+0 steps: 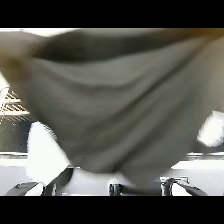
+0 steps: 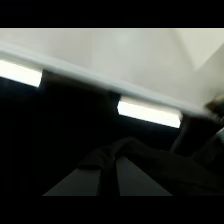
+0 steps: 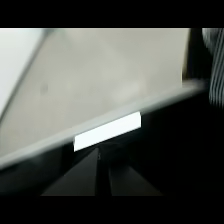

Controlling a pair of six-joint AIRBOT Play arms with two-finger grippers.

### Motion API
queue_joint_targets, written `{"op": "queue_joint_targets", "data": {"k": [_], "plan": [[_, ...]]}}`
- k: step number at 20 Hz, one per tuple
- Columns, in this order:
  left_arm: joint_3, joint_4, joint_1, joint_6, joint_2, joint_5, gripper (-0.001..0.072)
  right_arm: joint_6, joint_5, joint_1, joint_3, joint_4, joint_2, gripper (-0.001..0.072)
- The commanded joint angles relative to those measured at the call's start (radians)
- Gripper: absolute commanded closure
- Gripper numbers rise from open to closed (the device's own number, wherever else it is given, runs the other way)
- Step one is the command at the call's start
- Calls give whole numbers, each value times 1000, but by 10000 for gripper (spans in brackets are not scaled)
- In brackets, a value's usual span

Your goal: Fold the clothes and pants, and hang the long-sleeved shirts on hangers.

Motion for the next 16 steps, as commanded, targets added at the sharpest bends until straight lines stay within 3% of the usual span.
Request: {"op": "queue_joint_targets", "data": {"k": [1,5,8,9,10,11,12,14,16], "plan": [[-32,-18,-64,18,-316,61,687,8,35,37,-72,137,-306,682],[-30,-19,-142,16,-613,206,688,-14,-47,142,-74,138,-608,682],[-30,-26,-181,0,-711,198,686,-20,-61,180,-74,136,-698,649],[-30,-31,-185,-25,-717,185,657,-36,-46,182,-74,127,-699,586],[-30,-31,-183,-52,-712,172,464,-54,-18,177,-74,120,-689,512],[-29,-35,-175,-66,-699,151,175,-87,30,161,-74,117,-669,467],[-29,-40,-158,-65,-675,113,-12,-123,93,137,-74,111,-640,355],[-30,-42,-110,-65,-608,14,-13,-183,246,76,-74,76,-572,189],[-40,-31,-53,-65,-517,-123,-13,-233,410,3,-84,14,-491,163]]}}
